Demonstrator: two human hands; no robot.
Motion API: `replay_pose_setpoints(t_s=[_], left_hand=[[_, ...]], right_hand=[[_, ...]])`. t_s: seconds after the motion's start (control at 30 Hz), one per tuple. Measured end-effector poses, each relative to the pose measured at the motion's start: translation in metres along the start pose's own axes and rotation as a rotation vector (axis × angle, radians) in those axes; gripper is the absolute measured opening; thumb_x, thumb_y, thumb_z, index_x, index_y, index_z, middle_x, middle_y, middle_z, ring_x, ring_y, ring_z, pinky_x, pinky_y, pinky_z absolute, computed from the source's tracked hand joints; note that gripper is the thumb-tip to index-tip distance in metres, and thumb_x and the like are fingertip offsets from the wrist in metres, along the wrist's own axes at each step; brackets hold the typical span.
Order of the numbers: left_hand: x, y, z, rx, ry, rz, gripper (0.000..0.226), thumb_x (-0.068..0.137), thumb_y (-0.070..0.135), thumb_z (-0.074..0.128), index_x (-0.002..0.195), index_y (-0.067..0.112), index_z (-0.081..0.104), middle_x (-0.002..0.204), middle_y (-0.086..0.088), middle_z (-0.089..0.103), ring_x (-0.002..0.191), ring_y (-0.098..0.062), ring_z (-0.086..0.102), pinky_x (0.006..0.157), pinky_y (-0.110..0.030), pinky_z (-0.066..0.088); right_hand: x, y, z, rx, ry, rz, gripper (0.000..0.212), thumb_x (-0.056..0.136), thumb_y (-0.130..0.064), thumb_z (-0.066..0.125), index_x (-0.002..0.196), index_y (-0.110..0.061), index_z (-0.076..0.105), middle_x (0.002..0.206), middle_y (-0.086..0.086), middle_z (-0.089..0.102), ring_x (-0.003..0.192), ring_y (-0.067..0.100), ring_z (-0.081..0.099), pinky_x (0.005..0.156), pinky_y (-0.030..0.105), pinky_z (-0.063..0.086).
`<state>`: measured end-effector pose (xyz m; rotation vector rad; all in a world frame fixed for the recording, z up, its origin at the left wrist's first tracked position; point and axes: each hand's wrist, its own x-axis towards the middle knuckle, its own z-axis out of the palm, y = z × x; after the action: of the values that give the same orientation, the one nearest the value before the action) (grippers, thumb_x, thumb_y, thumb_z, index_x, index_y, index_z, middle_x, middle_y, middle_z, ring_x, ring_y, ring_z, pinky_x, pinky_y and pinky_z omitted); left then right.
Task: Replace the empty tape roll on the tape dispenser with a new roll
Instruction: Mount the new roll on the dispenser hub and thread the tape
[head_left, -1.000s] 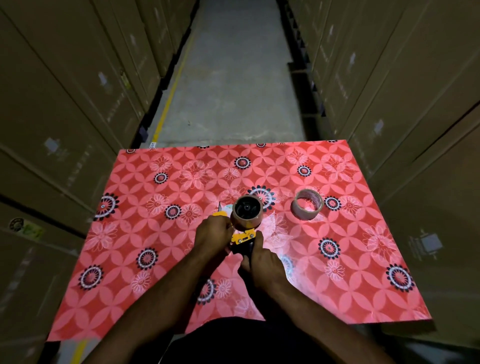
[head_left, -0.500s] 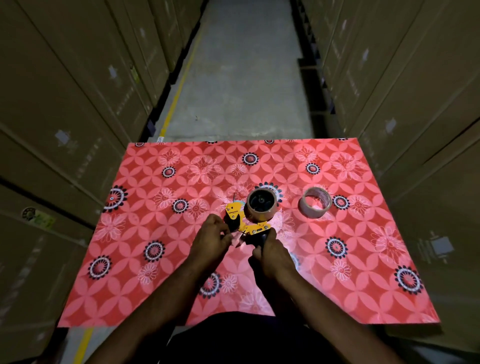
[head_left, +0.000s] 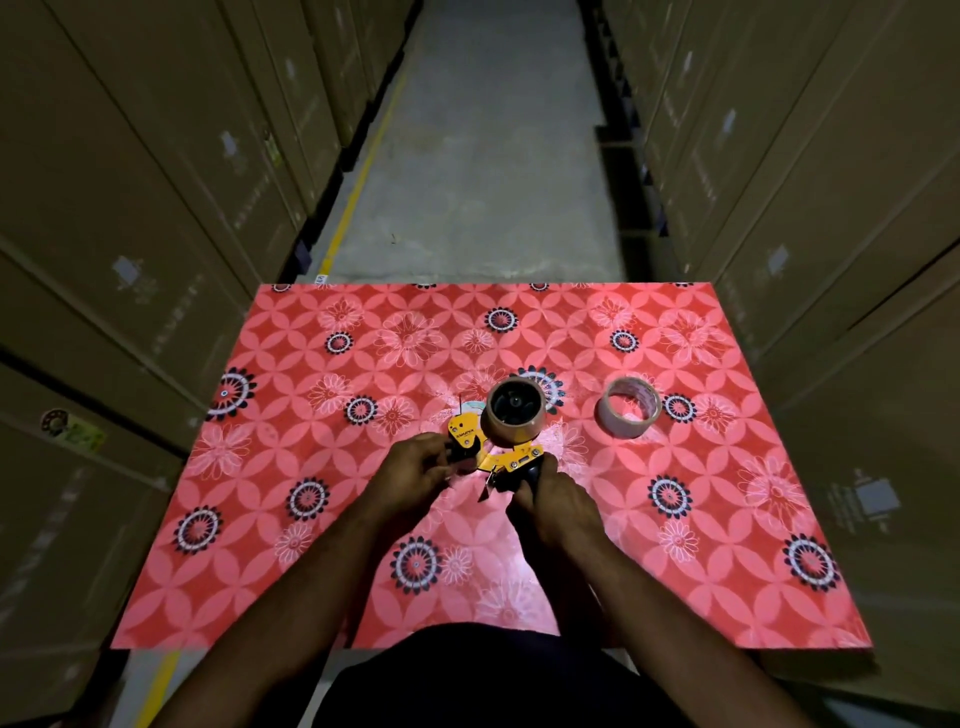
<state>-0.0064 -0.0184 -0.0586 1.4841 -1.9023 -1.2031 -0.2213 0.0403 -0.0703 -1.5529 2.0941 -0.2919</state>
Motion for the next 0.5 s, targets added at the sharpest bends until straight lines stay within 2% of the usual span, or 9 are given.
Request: replay_pose_setpoints(t_s=[0.07,0.2,0.33,0.37,0.47,0.5], left_hand=[[0.002,-0.006,-0.002,0.051,-0.008,0.002,0.009,0.085,0.006,0.066,0.078,0.012,0.066,0.096,0.01,0.061,0.083,-0.008,0.064,0.063,-0.023,0.05],[0.004,-0.007,-0.004,0.15,0.031,0.028,0.025,0.086,0.009,0.067,0.066,0.017,0.054,0.099,0.008,0.047,0.081,-0.01,0.055,0.061,-0.018,0.041],[0.002,-0.005,-0.007,0.152,0.014,0.063,0.026,0.088,0.011,0.065,0.068,0.014,0.05,0.099,0.008,0.046,0.08,-0.013,0.056,0.062,-0.025,0.047],[0.002,-0.008,-0.011,0.147,0.01,0.057,0.026,0.088,0.011,0.065,0.068,0.014,0.049,0.105,0.01,0.049,0.085,-0.011,0.058,0.065,-0.025,0.05],[0.003,-0.028,-0.026,0.169,-0.01,0.05,0.021,0.087,0.014,0.061,0.068,0.017,0.054,0.136,0.019,0.052,0.121,-0.003,0.057,0.086,-0.032,0.056],[0.005,-0.033,-0.032,0.182,-0.036,0.046,0.02,0.087,0.015,0.06,0.068,0.018,0.055,0.139,0.019,0.052,0.125,-0.002,0.056,0.089,-0.035,0.057]], right_hand=[[0.003,0.004,-0.002,-0.022,-0.017,-0.024,0.037,0.089,-0.044,0.044,0.118,-0.02,0.039,0.101,0.012,0.067,0.09,0.036,0.065,0.069,0.041,0.05],[0.005,0.011,-0.005,-0.056,-0.019,-0.063,0.04,0.089,-0.043,0.046,0.119,-0.018,0.041,0.104,0.015,0.068,0.093,0.037,0.065,0.068,0.041,0.049],[0.004,0.015,-0.008,-0.077,-0.034,-0.101,0.04,0.089,-0.041,0.046,0.12,-0.017,0.041,0.106,0.016,0.068,0.094,0.037,0.065,0.068,0.04,0.045],[0.005,0.017,-0.009,-0.079,-0.039,-0.112,0.04,0.09,-0.041,0.046,0.121,-0.017,0.041,0.107,0.016,0.068,0.095,0.038,0.065,0.068,0.04,0.045],[0.012,0.025,-0.012,-0.088,-0.076,-0.128,0.038,0.091,-0.043,0.045,0.118,-0.018,0.041,0.108,0.016,0.068,0.096,0.037,0.065,0.067,0.038,0.042],[0.014,0.027,-0.013,-0.092,-0.096,-0.136,0.038,0.092,-0.044,0.045,0.118,-0.017,0.04,0.109,0.017,0.068,0.096,0.037,0.065,0.067,0.038,0.041]])
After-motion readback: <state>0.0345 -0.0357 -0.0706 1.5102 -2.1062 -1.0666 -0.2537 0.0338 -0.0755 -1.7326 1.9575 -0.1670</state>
